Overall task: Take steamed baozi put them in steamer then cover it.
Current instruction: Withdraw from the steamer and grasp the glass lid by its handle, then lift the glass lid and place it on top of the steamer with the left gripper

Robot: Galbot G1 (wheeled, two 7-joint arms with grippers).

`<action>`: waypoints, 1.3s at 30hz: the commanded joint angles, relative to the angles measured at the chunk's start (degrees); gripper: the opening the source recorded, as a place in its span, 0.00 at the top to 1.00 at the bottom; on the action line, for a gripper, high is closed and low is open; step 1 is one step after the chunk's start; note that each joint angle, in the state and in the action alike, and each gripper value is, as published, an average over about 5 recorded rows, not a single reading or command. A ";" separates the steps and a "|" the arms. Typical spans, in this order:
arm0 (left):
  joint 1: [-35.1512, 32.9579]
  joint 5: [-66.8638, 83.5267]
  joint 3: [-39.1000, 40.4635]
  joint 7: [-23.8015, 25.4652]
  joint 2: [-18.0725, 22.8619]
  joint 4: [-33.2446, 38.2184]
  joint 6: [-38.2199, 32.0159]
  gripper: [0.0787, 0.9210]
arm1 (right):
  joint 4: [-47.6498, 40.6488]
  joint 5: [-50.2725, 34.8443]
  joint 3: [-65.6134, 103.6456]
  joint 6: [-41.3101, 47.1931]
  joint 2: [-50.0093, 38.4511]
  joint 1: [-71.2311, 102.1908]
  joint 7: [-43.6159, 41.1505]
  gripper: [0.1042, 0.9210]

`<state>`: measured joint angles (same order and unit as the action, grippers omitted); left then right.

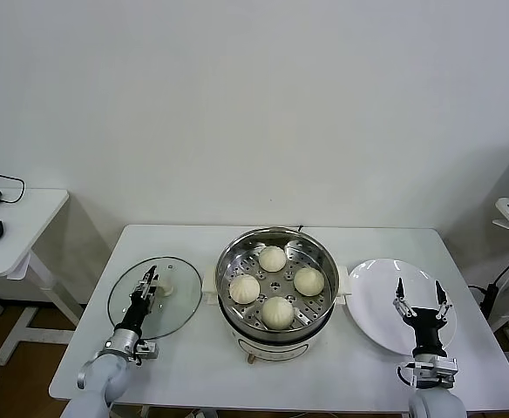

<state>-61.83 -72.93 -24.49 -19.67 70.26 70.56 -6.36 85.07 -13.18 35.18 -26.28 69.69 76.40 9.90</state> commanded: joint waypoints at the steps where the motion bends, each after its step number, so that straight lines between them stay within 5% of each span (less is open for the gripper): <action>1: 0.78 0.29 0.47 0.48 -0.37 -1.96 -0.25 0.62 | 0.73 0.07 0.09 0.02 0.28 -0.02 0.22 0.12; 9: 0.00 3.64 0.53 0.75 -0.68 0.10 -0.44 0.86 | 1.16 0.35 0.25 -0.18 0.33 0.53 0.23 0.12; 28: -10.41 11.09 -9.52 3.63 -6.37 32.37 3.49 0.87 | 0.95 1.51 -0.29 -0.11 0.66 0.09 0.15 0.12; 39: -13.79 11.11 3.22 14.73 -8.09 56.88 16.70 0.87 | 0.57 1.86 -0.49 1.34 0.03 -0.58 0.39 0.12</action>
<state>-72.33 -62.51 -30.27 -13.80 63.62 102.35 -0.78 85.77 -11.44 34.64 -25.46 69.89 75.97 10.20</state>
